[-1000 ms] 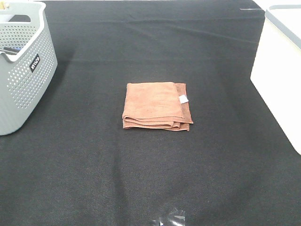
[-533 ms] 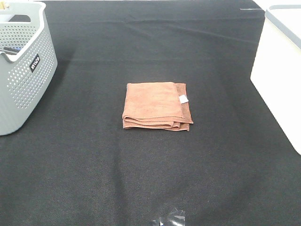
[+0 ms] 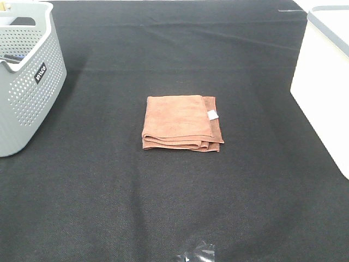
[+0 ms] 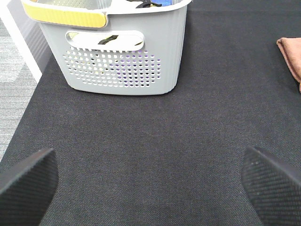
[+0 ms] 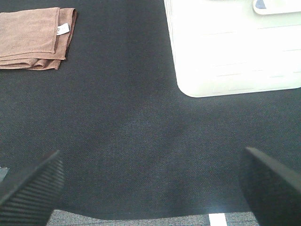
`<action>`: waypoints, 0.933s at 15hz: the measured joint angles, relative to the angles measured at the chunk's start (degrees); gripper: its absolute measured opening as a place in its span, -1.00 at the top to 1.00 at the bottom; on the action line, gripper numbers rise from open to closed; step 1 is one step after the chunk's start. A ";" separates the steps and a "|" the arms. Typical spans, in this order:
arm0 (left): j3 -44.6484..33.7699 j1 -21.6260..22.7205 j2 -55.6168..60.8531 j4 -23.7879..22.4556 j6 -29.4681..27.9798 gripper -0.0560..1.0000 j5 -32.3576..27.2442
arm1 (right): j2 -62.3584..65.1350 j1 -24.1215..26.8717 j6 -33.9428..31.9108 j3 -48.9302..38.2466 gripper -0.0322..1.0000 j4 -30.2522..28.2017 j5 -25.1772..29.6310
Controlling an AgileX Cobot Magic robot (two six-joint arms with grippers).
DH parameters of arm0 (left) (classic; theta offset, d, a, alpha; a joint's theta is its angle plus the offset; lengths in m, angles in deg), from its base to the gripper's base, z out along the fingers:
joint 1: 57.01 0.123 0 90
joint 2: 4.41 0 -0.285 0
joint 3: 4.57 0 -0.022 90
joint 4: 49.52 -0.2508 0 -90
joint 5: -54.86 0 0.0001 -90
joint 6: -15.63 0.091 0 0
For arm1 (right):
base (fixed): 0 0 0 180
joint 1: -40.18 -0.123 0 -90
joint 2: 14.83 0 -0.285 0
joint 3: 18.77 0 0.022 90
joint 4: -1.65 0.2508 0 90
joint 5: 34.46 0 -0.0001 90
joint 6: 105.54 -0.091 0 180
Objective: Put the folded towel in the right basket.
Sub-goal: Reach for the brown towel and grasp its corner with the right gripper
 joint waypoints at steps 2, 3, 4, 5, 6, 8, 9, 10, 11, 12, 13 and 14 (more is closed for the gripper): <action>0.00 0.00 0.00 0.00 0.00 -0.98 0.00 | -0.40 0.00 0.00 0.06 -0.94 -0.34 -0.06; 0.00 0.00 0.00 0.00 0.00 -0.98 0.00 | -3.44 0.00 0.00 1.20 -0.94 -0.34 -0.23; 0.00 0.00 0.00 0.00 0.00 -0.98 0.00 | -9.11 0.00 0.00 3.78 -0.94 0.00 -1.20; 0.00 0.00 0.00 0.00 0.00 -0.98 0.00 | -17.42 0.00 -0.06 7.91 -0.94 0.57 -1.55; 0.00 0.00 0.00 0.00 0.00 -0.98 0.00 | -30.08 0.00 -0.06 16.62 -0.94 3.72 -1.26; 0.00 0.00 0.00 0.00 0.00 -0.98 0.00 | -45.78 0.00 0.00 27.27 -0.94 6.65 0.57; 0.00 0.00 0.00 0.00 0.00 -0.98 0.00 | -51.97 0.00 0.06 32.03 -0.94 7.33 1.78; 0.00 0.00 0.00 0.00 0.00 -0.98 0.00 | -58.04 0.00 0.52 36.61 -0.93 7.68 2.64; 0.00 0.00 0.00 0.00 0.00 -0.98 0.00 | -62.85 0.00 1.09 40.57 -0.93 7.91 3.04; 0.00 0.00 0.00 0.00 0.00 -0.98 0.00 | -68.98 0.00 1.32 44.92 -0.93 8.08 3.04; 0.00 0.00 0.00 0.00 0.00 -0.98 0.00 | -68.98 0.00 1.32 44.92 -0.93 8.08 3.04; 0.00 0.00 0.00 0.00 0.00 -0.98 0.00 | -71.73 0.00 1.38 46.87 -0.93 8.48 3.04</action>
